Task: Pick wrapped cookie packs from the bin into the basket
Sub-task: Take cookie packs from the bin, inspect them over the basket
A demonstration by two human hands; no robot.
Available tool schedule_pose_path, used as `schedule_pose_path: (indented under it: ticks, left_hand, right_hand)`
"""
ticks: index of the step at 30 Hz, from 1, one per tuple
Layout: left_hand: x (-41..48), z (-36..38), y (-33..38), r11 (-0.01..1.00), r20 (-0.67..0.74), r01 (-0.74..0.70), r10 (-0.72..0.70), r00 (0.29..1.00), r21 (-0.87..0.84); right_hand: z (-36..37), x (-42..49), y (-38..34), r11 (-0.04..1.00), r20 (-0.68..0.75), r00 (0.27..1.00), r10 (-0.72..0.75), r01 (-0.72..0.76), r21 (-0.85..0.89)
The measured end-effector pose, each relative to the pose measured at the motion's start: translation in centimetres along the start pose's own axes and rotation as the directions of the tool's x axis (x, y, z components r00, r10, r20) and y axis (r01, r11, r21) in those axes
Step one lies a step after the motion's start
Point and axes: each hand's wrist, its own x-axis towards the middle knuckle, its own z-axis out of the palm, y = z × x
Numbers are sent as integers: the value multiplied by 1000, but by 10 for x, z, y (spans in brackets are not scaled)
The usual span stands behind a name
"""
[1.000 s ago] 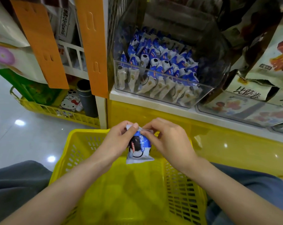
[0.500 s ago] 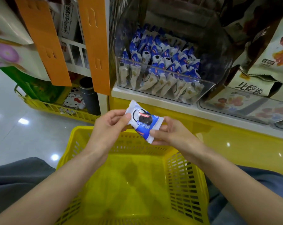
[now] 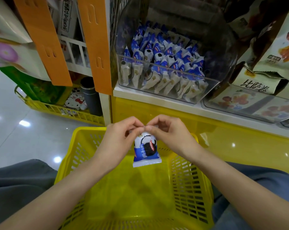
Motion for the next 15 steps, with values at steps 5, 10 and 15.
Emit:
schedule_pose_path:
  ticks: [5,10,15]
  left_hand:
    - [5,0,2,954,21,189,-189,982,-231]
    - [5,1,1,930,58,243,-237,970,-274]
    - [7,2,-1,920,58,262,-256,965,-293]
  right_hand:
    - [-4,0,-2,978,16,996,85,-87,190]
    - [-2,-5,-2,960,-22,989,-149,139,-242]
    - [-3,-6,-1,898,-81,955,-284,235,-373]
